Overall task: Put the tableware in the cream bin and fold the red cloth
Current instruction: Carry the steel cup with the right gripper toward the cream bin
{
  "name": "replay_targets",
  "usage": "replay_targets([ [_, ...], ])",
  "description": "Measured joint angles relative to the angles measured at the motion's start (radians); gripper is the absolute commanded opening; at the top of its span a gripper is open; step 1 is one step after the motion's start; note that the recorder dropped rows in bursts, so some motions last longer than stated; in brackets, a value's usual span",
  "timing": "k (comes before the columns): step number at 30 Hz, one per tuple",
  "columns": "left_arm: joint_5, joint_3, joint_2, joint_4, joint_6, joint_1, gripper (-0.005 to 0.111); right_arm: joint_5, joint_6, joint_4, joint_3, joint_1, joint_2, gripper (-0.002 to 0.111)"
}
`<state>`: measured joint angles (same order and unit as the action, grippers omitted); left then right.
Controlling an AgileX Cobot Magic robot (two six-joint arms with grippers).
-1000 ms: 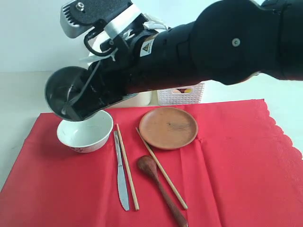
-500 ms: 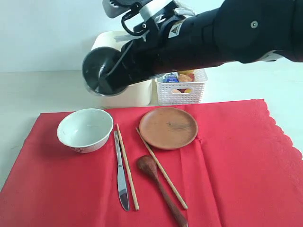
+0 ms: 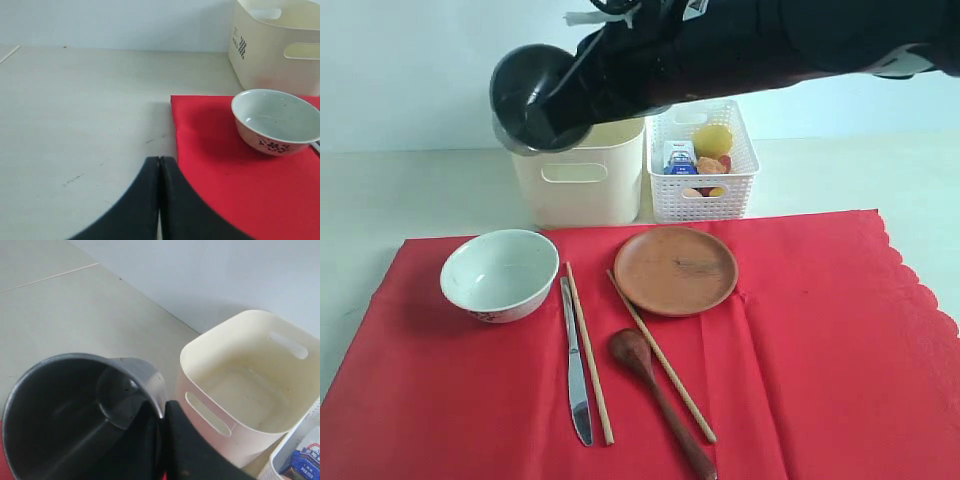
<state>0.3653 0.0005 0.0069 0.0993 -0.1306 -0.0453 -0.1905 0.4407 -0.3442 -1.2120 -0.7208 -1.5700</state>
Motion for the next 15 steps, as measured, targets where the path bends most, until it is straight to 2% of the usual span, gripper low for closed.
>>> replay_targets([
  [12,0.0,0.0,0.0,0.0,0.0,0.0,0.0,-0.01,0.0,0.023,-0.054,0.005,0.0,0.0],
  [15,0.0,0.0,0.0,0.0,0.0,0.0,0.0,-0.01,0.0,0.03,-0.055,0.043,0.0,0.0],
])
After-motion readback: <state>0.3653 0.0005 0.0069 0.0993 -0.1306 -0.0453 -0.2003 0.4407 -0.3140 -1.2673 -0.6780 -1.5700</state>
